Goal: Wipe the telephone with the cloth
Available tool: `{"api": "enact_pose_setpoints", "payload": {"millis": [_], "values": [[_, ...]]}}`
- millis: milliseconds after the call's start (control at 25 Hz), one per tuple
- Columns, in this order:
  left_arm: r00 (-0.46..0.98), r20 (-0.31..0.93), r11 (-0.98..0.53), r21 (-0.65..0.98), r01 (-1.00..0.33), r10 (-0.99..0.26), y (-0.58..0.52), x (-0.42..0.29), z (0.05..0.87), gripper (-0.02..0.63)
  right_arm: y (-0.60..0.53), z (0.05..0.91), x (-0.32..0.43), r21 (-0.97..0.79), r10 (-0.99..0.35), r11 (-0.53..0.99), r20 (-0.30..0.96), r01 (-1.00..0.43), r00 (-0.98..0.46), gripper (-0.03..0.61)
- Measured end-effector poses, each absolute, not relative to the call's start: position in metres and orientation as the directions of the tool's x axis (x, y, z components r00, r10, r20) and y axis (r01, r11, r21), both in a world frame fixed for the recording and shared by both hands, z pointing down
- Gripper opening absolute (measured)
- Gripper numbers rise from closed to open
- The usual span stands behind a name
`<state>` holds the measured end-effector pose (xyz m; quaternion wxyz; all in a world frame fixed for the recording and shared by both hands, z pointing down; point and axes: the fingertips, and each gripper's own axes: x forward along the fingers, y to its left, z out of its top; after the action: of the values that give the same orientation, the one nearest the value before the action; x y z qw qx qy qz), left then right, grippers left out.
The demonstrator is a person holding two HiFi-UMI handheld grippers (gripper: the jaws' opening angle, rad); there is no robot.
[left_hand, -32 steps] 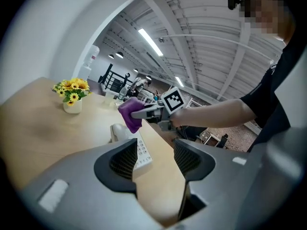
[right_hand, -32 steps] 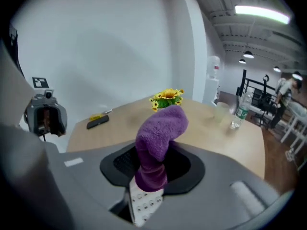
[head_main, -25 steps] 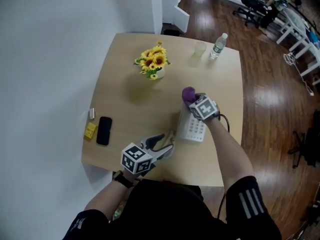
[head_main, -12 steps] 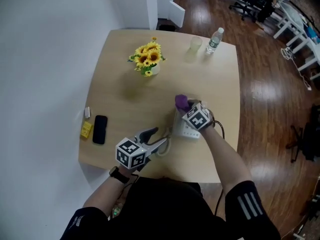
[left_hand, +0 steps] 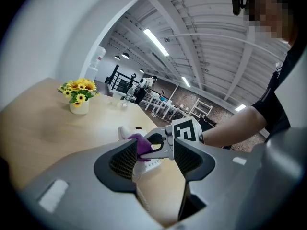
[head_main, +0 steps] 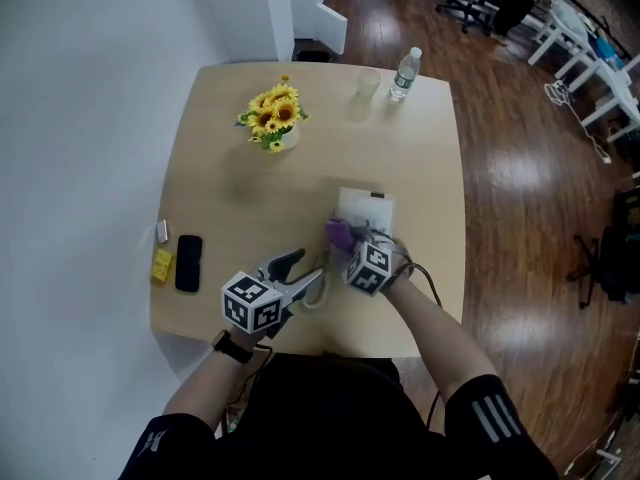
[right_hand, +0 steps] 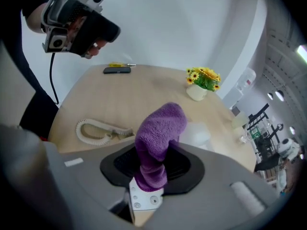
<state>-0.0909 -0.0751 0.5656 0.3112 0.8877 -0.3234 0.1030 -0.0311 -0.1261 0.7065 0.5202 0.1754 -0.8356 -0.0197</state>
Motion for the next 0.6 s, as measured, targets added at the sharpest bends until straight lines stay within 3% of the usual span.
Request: {"api": "enact_pose_setpoints", "payload": {"millis": [440,600], "values": [[0.766,0.406,-0.598,0.479,-0.643,-0.498,-0.068,-0.082,0.573,0.235,-0.066,0.737,-0.035,0.221,-0.245,0.969,0.9,-0.106,-0.362,0.129],[0.761,0.417,-0.598,0.472,-0.648,-0.497,-0.067,-0.077,0.572,0.235,-0.037,0.752,-0.03,0.131,-0.144,0.989,0.937,-0.061,-0.319,0.129]]}}
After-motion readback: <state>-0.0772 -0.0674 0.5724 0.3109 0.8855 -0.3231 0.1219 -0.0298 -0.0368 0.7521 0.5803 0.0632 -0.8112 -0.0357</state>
